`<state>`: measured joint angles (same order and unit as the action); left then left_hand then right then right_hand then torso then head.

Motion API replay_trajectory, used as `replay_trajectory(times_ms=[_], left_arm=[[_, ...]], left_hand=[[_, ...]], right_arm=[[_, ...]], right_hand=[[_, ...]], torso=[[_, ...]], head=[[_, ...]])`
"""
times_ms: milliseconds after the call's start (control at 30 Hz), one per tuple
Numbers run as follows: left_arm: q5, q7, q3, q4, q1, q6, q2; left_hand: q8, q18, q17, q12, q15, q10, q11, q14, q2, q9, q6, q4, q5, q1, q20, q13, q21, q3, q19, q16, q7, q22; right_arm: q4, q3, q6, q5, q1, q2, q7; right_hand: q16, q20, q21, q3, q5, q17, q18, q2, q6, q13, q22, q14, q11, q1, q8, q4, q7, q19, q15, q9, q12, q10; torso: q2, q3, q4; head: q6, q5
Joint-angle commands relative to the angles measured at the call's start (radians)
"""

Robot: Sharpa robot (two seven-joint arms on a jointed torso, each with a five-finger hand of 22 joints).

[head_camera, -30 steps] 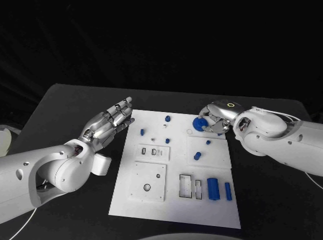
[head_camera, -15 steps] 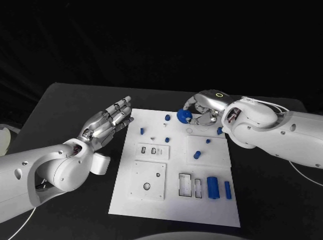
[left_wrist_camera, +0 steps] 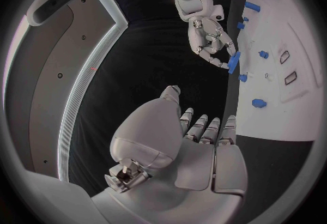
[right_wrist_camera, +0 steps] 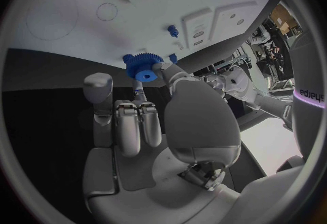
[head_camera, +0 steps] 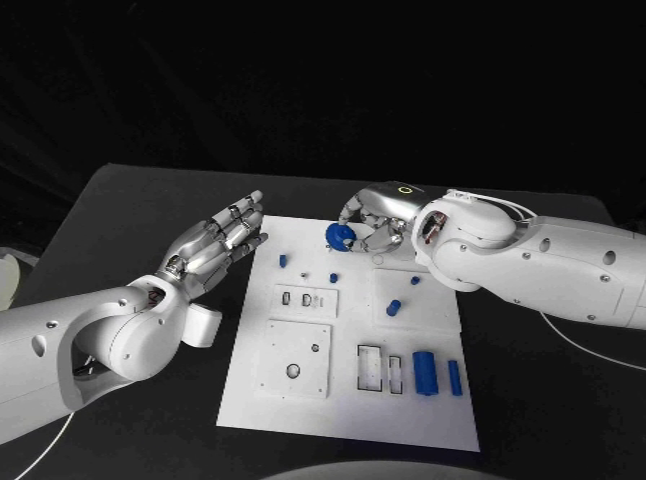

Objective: Assemble the parts on the task board

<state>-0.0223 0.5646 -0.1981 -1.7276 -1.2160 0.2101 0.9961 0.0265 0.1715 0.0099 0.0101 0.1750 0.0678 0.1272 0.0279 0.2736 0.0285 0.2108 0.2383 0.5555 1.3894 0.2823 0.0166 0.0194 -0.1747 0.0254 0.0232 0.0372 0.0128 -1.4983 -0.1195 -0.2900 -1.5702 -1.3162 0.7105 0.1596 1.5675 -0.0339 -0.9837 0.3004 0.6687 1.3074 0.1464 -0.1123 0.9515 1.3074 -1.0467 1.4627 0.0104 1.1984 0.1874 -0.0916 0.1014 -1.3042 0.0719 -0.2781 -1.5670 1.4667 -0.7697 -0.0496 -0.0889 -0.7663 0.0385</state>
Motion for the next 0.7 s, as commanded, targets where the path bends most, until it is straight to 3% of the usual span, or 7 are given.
replay_trajectory(times_ms=[33,300,500,567,700], left_arm=[[-0.001,0.008,0.000,0.000,0.000,-0.023,-0.002],[-0.001,0.008,0.000,0.000,0.000,-0.023,-0.003],[0.000,0.007,0.000,0.001,0.000,-0.025,-0.005],[0.000,0.007,0.000,0.002,0.000,-0.025,-0.006],[0.000,0.006,0.000,0.003,0.000,-0.025,-0.006]], left_hand=[[0.004,0.008,0.002,0.007,0.005,0.001,0.006,-0.001,0.003,0.001,-0.003,-0.008,0.006,0.010,0.006,0.001,0.006,0.000,0.002,0.004,0.000,0.001],[0.004,0.008,0.002,0.007,0.005,0.002,0.008,-0.001,0.003,0.001,-0.003,-0.008,0.006,0.010,0.006,0.002,0.006,0.000,0.003,0.004,0.000,0.002],[0.004,0.007,0.002,0.007,0.006,0.004,0.010,0.000,0.003,0.001,-0.003,-0.008,0.006,0.010,0.006,0.002,0.006,0.000,0.003,0.005,0.000,0.002],[0.004,0.007,0.002,0.007,0.006,0.004,0.010,0.000,0.003,0.001,-0.003,-0.008,0.006,0.010,0.006,0.002,0.006,0.000,0.003,0.005,0.000,0.002],[0.004,0.007,0.002,0.007,0.006,0.004,0.010,0.000,0.003,0.001,-0.003,-0.008,0.006,0.010,0.006,0.002,0.006,0.000,0.003,0.005,0.000,0.002]], right_arm=[[0.020,0.000,0.053,0.004,0.006,-0.017,0.000],[0.060,0.000,0.078,-0.010,0.021,-0.064,0.003],[0.073,0.000,0.087,-0.013,0.027,-0.080,0.001],[0.076,0.000,0.089,-0.014,0.028,-0.083,0.001],[0.078,0.000,0.088,-0.014,0.029,-0.086,-0.003]], right_hand=[[0.003,-0.008,0.007,0.023,-0.005,0.263,-0.014,0.001,0.022,0.263,0.002,0.108,-0.008,-0.010,0.118,-0.014,-0.030,0.002,-0.007,-0.231,-0.004,0.104],[0.003,-0.013,0.025,0.037,-0.017,0.263,-0.011,0.000,0.005,0.263,0.011,0.108,-0.013,-0.010,0.093,-0.009,-0.023,0.014,-0.012,-0.226,-0.004,0.104],[0.001,-0.015,0.052,0.045,-0.051,0.261,-0.006,0.000,-0.027,0.263,0.025,0.107,-0.009,-0.015,0.059,-0.006,-0.016,0.031,-0.011,-0.217,-0.004,0.104],[-0.010,-0.017,0.081,0.051,-0.086,0.248,-0.001,0.000,-0.086,0.263,0.044,0.102,-0.011,-0.020,0.014,-0.008,-0.011,0.049,-0.012,-0.197,-0.004,0.104],[-0.023,-0.015,0.121,0.055,-0.182,0.233,0.007,-0.003,-0.207,0.263,0.065,0.095,0.001,-0.020,-0.073,-0.004,-0.028,0.072,-0.008,-0.145,-0.004,0.104]], torso=[[0.000,0.0013,0.0001],[-0.001,0.0014,0.0033],[0.000,0.0018,0.0042],[0.000,0.0018,0.0042],[0.000,0.0019,0.0032]], head=[[-0.002,-0.005],[-0.005,-0.007],[-0.010,-0.009],[-0.011,-0.009],[-0.012,-0.008]])
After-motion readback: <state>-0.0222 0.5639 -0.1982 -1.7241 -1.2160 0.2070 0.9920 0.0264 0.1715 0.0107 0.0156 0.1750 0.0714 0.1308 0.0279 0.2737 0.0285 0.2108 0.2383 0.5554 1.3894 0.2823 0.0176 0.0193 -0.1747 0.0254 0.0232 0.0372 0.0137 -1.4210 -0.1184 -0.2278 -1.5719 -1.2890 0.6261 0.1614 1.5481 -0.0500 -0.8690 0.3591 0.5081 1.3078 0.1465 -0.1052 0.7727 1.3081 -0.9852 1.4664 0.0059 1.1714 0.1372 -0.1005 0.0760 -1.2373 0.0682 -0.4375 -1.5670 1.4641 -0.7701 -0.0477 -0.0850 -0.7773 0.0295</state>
